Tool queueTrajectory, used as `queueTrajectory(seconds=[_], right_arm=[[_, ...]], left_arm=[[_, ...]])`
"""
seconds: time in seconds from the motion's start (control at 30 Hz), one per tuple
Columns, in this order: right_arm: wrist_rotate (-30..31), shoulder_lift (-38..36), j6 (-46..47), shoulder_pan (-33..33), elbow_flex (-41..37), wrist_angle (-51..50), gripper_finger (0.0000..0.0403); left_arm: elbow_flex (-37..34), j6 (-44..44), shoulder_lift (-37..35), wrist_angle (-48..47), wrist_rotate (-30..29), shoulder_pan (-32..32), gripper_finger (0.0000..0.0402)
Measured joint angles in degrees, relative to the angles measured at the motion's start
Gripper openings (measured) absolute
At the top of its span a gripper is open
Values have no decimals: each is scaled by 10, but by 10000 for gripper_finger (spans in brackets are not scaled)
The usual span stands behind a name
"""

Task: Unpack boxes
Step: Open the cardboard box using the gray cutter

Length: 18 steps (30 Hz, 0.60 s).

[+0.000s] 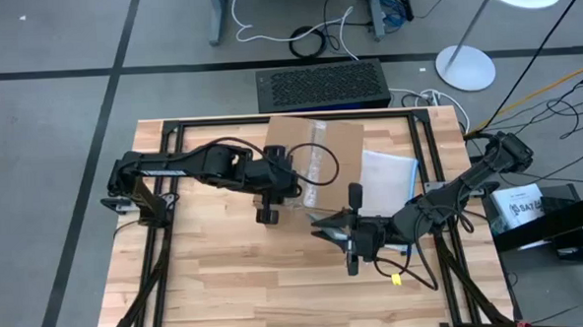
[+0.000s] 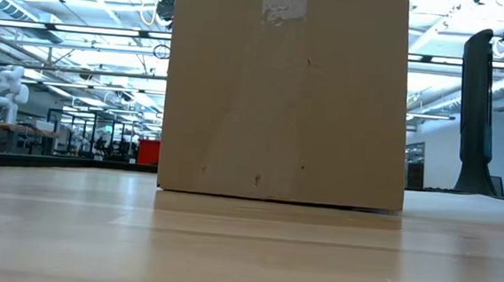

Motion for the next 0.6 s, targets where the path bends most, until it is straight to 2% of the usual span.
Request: queueTrajectory(seconds=[0.23, 0.6], right_arm=[[-12, 0, 7, -6, 0, -1, 65], [-35, 22, 20, -30, 0, -4, 65]], left_arm=[[-31, 1, 7, 19, 3, 1, 89], [-33, 1, 9, 18, 10, 1, 89]])
